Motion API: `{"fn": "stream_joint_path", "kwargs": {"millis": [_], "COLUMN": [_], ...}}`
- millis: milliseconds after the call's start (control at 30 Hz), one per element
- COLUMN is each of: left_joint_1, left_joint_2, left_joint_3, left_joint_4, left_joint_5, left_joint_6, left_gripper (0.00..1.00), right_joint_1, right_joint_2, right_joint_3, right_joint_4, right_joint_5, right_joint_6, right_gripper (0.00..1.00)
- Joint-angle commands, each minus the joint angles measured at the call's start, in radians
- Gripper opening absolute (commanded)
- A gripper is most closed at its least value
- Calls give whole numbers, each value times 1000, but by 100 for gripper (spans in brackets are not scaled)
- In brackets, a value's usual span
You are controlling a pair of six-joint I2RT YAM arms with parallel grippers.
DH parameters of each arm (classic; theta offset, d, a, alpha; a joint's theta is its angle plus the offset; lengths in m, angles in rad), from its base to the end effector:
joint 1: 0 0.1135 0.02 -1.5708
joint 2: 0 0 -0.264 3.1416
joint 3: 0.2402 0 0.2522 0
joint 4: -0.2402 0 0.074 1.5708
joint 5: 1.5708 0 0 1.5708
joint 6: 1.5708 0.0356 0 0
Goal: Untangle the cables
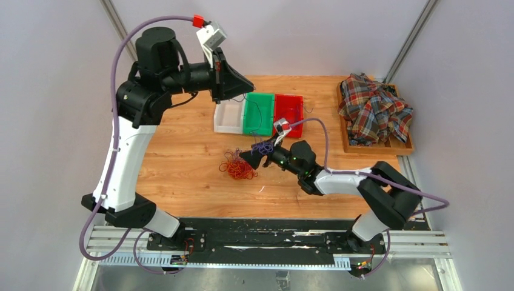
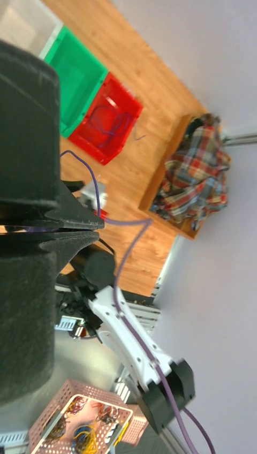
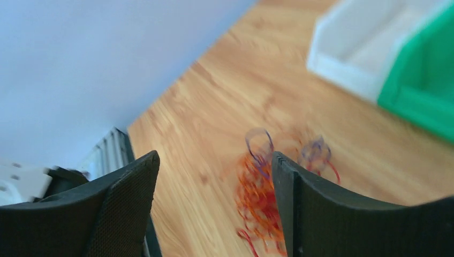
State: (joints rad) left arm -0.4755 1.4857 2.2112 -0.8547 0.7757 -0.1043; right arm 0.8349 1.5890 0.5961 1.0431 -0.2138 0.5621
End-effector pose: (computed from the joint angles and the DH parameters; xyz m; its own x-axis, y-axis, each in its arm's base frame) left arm 0.2016 -0.1319 0.5712 -0.2122 0.0257 -0.9769 0.9271 0.3213 -0.1930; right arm 0.2075 0.2404 0.2105 -0.4334 0.2974 -0.8507 -0.7512 0.4023 0.5233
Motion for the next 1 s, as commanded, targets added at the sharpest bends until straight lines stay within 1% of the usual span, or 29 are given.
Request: {"fn": "stream_joint_path", "kwargs": {"millis": [0, 67, 167, 300, 467, 500, 567, 633, 667, 867, 967], "left_joint_1": [-8, -8, -8, -8, -8, -8, -8, -8, -8, -8, -8], "left_joint_2": [-11, -11, -8, -9, -14, -15, -15, -13, -11, -5, -7], "left_joint_3": [-62, -75, -77, -81, -95, -98, -102, -105, -104, -83, -76], "left_joint_4": [6, 6, 6, 6, 6, 6, 6, 6, 6, 6, 6], "left_joint_5": [32, 50, 64, 69, 70, 69, 71, 74, 75, 88, 85], "left_joint_6": [6, 6, 0, 0, 13, 14, 16, 17, 15, 0, 3], "left_gripper": [0, 0, 1, 0, 0, 1, 0, 0, 0, 0, 1], "right_joint_1": [3, 2, 0, 0, -3, -3, -6, -8, -9, -17, -32], "right_joint_2": [-139, -181, -216, -226, -225, -226, -228, -231, -233, -241, -247], "right_joint_3": [75, 98, 134, 149, 139, 137, 129, 122, 121, 112, 89], "right_joint_4": [31, -2, -23, -8, 1, -4, -8, -8, -13, -55, -82], "right_joint_5": [-8, 14, 36, 67, 97, 101, 103, 95, 92, 131, 151], "right_joint_6": [-36, -55, -67, -71, -67, -64, -61, -66, -71, -90, -88], "right_gripper": [77, 75, 67, 54, 43, 42, 42, 49, 49, 36, 33]}}
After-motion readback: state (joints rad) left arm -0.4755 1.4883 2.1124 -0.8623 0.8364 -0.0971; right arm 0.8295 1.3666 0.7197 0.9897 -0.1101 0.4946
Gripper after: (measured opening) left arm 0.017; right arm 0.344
